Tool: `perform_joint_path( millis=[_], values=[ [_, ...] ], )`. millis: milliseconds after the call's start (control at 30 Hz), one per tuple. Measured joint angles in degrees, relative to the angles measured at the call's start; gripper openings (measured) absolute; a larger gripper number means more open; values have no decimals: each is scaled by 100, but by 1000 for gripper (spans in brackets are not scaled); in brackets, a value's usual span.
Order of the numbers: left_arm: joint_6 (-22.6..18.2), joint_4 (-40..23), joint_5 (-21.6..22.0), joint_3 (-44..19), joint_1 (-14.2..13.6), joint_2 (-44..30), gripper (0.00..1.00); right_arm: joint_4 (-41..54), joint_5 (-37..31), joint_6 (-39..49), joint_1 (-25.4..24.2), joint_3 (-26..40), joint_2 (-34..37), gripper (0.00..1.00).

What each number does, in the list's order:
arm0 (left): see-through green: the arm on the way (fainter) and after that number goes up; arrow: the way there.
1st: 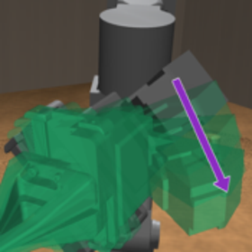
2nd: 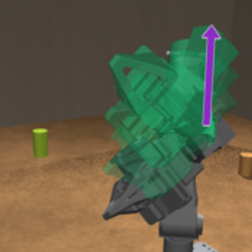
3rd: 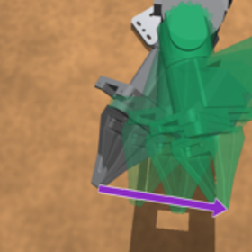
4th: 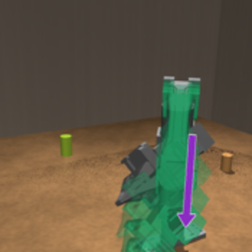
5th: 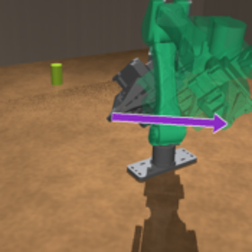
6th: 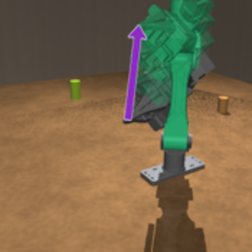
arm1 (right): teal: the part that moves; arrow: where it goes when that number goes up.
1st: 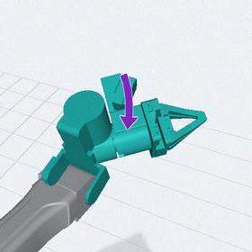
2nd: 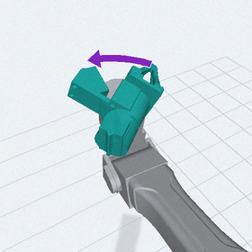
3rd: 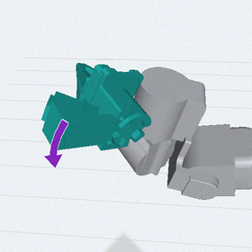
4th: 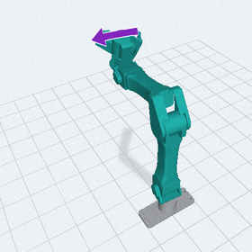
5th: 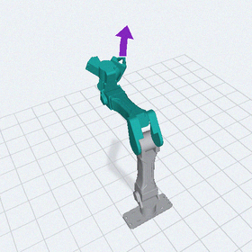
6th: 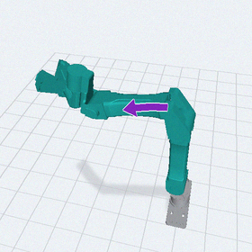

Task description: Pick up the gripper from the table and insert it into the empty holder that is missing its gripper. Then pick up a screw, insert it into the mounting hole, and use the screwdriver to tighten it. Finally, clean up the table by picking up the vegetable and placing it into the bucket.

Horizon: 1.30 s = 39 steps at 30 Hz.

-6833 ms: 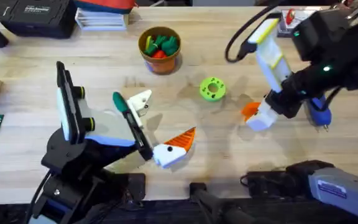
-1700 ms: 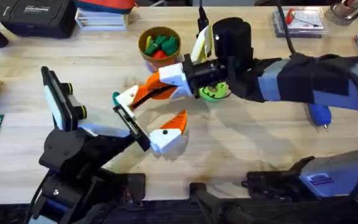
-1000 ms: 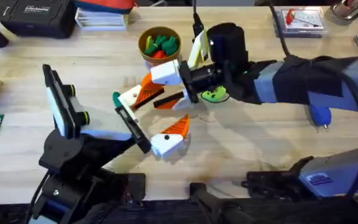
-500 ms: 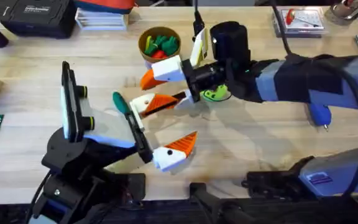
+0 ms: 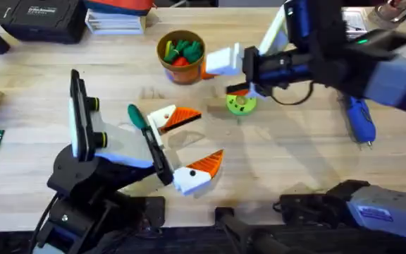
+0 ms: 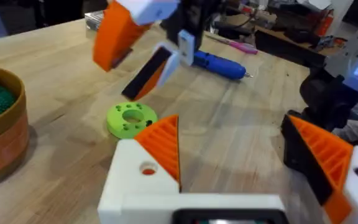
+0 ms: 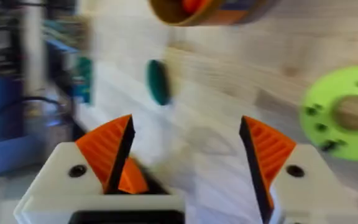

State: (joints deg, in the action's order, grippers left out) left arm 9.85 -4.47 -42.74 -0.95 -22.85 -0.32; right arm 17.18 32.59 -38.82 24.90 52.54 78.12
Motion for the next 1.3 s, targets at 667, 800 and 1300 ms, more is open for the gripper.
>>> perform_joint_path(
  millis=[667,800,1300],
  values=[
    [0,0,-13,0,0,2,986,1689,-4463,1577,1233,198,760,387],
    [0,0,-13,0,0,1,986,1691,-4502,1584,1233,198,926,378],
    [0,0,-13,0,0,0,987,1686,-4519,1618,1382,198,1046,232]
  ],
)
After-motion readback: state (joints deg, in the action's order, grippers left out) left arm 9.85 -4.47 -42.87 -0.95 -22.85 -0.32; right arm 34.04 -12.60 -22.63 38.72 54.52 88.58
